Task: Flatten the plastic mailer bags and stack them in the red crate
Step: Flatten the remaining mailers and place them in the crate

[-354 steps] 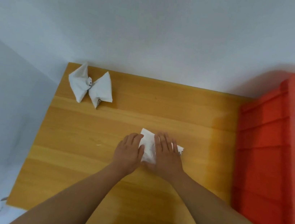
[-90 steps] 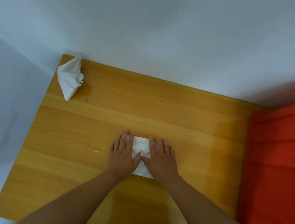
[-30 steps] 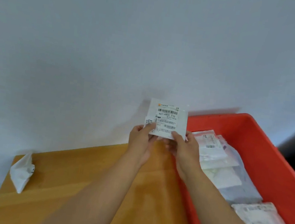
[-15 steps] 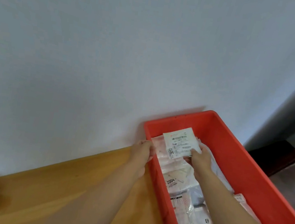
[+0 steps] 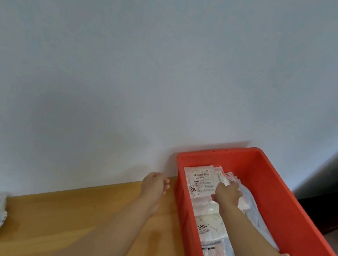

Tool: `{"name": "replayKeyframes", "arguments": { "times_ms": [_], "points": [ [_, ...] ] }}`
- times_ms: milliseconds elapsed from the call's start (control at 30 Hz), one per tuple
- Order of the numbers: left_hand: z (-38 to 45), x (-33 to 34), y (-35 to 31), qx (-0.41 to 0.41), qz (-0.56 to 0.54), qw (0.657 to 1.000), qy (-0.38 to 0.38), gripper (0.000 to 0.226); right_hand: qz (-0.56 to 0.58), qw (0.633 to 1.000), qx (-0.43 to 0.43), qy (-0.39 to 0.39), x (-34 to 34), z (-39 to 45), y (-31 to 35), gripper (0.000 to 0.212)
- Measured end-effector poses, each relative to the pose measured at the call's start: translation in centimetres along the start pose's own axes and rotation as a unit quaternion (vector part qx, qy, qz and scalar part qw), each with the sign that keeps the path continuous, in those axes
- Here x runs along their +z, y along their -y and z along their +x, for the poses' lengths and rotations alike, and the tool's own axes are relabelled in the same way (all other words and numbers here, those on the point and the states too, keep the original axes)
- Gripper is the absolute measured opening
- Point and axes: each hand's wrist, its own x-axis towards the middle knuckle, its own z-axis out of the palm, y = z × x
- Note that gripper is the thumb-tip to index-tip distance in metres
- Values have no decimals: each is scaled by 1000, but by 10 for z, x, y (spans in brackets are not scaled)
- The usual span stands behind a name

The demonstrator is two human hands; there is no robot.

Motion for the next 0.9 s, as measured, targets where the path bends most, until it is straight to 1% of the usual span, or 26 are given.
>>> {"name": "replayKeyframes", "arguments": {
  "times_ms": [100, 233, 300, 400, 500, 533, 600, 700, 800, 900],
  "points": [
    [8, -13, 1, 8, -2, 1000, -10, 8, -39, 995, -85, -32, 4, -21, 16, 51],
    [18, -42, 6, 18, -3, 999, -32, 8, -65, 973, -220, -29, 28, -58, 46, 49],
    [24, -62, 10, 18, -11, 999, -41, 9, -79, 958, -277, -6, 49, -79, 57, 46],
    [41, -110, 20, 9, -31, 997, -74, 10, -109, 931, -338, 81, 101, -117, 62, 35],
    [55, -165, 33, 9, 2, 991, -134, 14, -125, 912, -349, 176, 157, -155, 50, 23],
    [58, -183, 37, 12, 30, 988, -153, 15, -132, 906, -345, 206, 173, -166, 43, 20],
    [68, -241, 49, 16, 103, 976, -191, 19, -162, 888, -326, 281, 221, -196, 22, 18],
    [86, -325, 73, 35, 230, 942, -243, 33, -209, 856, -300, 366, 281, -235, -14, 21],
    [101, -399, 96, 18, 345, 894, -286, 51, -247, 830, -270, 421, 321, -265, -49, 20],
    [124, -455, 108, 32, 372, 861, -345, 70, -267, 812, -250, 455, 346, -282, -82, 22]
  ]
}}
